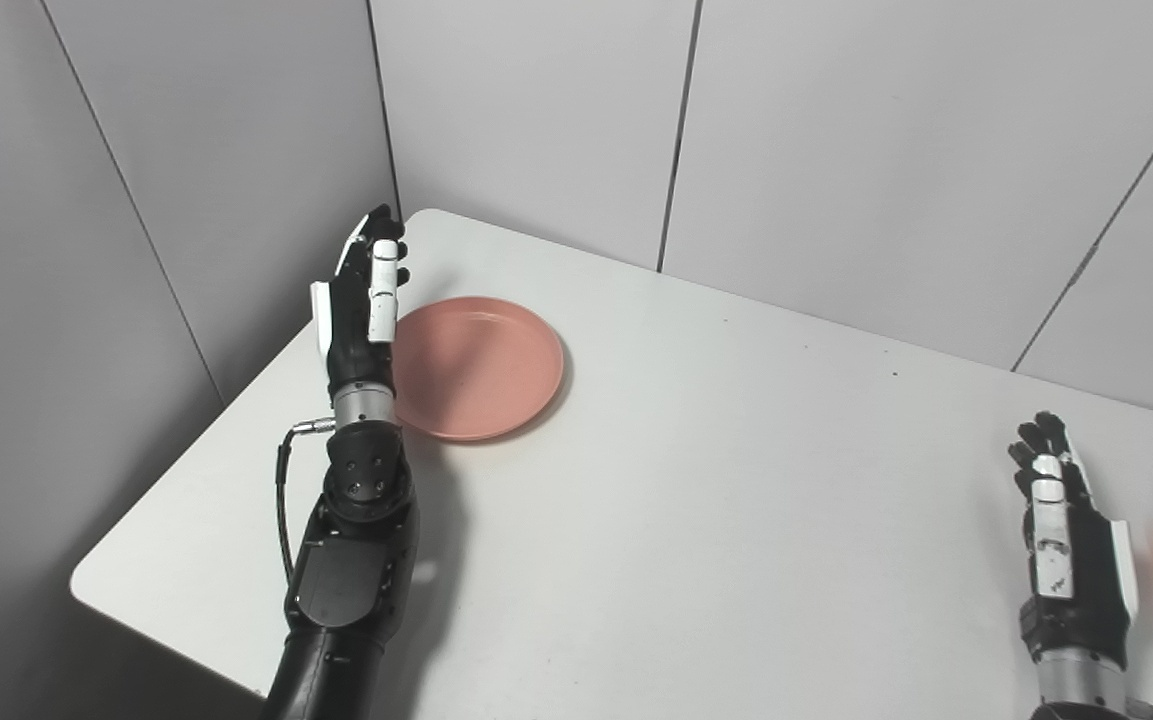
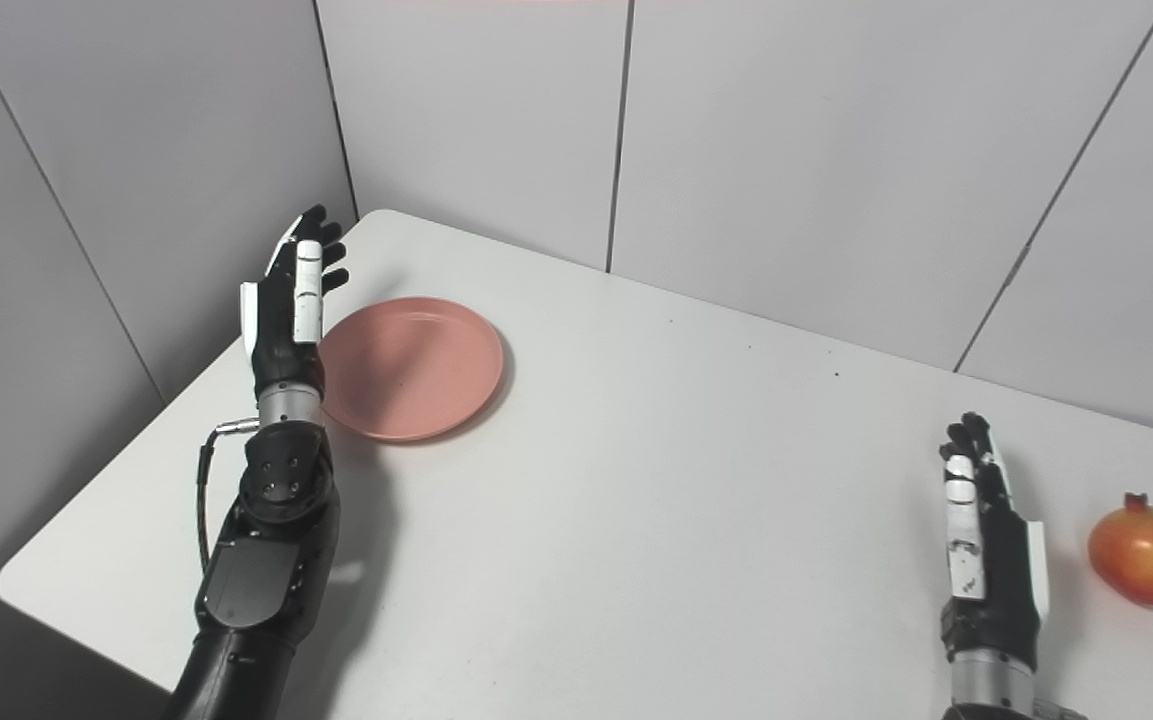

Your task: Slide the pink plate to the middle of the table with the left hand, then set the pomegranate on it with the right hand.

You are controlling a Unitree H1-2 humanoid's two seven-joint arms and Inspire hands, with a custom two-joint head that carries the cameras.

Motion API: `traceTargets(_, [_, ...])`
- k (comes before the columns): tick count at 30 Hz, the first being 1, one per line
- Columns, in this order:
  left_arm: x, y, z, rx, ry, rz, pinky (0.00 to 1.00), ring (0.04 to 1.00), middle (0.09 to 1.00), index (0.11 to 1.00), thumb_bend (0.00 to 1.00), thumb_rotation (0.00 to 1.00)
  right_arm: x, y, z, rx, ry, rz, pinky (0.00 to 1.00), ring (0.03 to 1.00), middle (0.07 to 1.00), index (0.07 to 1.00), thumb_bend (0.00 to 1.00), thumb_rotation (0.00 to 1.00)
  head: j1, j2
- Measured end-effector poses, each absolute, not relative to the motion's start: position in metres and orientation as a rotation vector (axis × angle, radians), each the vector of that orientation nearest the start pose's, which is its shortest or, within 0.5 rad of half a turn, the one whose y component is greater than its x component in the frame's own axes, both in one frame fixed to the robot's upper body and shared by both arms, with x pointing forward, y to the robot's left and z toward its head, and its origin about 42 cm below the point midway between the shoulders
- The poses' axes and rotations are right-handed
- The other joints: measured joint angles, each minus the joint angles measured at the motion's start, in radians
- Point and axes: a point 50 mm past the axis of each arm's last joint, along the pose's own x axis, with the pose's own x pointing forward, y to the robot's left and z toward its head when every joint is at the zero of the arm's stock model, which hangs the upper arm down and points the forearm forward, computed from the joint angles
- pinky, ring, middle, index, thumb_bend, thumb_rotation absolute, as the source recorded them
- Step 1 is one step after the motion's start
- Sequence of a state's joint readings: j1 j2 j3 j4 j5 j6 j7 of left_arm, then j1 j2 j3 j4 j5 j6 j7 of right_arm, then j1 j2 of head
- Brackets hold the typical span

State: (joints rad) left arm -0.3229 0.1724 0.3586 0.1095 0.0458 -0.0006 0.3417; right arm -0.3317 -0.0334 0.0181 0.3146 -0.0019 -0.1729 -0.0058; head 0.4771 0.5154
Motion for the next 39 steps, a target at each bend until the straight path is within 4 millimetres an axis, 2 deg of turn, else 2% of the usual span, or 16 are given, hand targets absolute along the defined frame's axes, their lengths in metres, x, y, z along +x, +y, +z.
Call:
traceTargets(9, [0.361, 0.370, 0.184, 0.112, -0.237, 0.675, 0.79, 0.844, 0.853, 0.836, 0.69, 1.00, 0.387, -0.190, 0.129, -0.050, -0.187, 0.090, 0.98, 0.934, 0.931, 0.935, 0.46, 0.97, 0.000, 0.002])
traceTargets(14, [0.360, 0.382, 0.168, 0.108, -0.189, 0.711, 0.82, 0.861, 0.865, 0.857, 0.64, 1.00, 0.386, -0.191, 0.129, -0.049, -0.187, 0.089, 0.98, 0.932, 0.932, 0.931, 0.48, 0.97, 0.002, 0.003])
traceTargets(19, [0.360, 0.387, 0.164, 0.109, -0.181, 0.721, 0.83, 0.860, 0.869, 0.862, 0.61, 1.00, 0.386, -0.191, 0.129, -0.055, -0.186, 0.091, 0.99, 0.933, 0.932, 0.932, 0.49, 0.98, 0.003, 0.005])
traceTargets(25, [0.360, 0.389, 0.155, 0.130, -0.147, 0.737, 0.83, 0.849, 0.869, 0.861, 0.57, 1.00, 0.385, -0.191, 0.129, -0.054, -0.190, 0.091, 0.98, 0.934, 0.930, 0.932, 0.48, 0.97, 0.005, 0.005])
traceTargets(31, [0.363, 0.386, 0.151, 0.145, -0.131, 0.713, 0.86, 0.868, 0.879, 0.879, 0.62, 1.00, 0.385, -0.191, 0.129, -0.053, -0.189, 0.089, 0.98, 0.931, 0.931, 0.931, 0.48, 0.97, 0.003, 0.006])
traceTargets(34, [0.365, 0.382, 0.147, 0.151, -0.118, 0.694, 0.88, 0.891, 0.894, 0.895, 0.60, 1.00, 0.385, -0.191, 0.129, -0.054, -0.189, 0.090, 0.97, 0.926, 0.924, 0.925, 0.48, 0.98, 0.003, 0.006])
traceTargets(39, [0.367, 0.378, 0.141, 0.157, -0.096, 0.657, 0.86, 0.882, 0.889, 0.891, 0.60, 1.00, 0.385, -0.191, 0.129, -0.061, -0.189, 0.091, 0.98, 0.931, 0.927, 0.928, 0.47, 0.98, 0.000, 0.006])
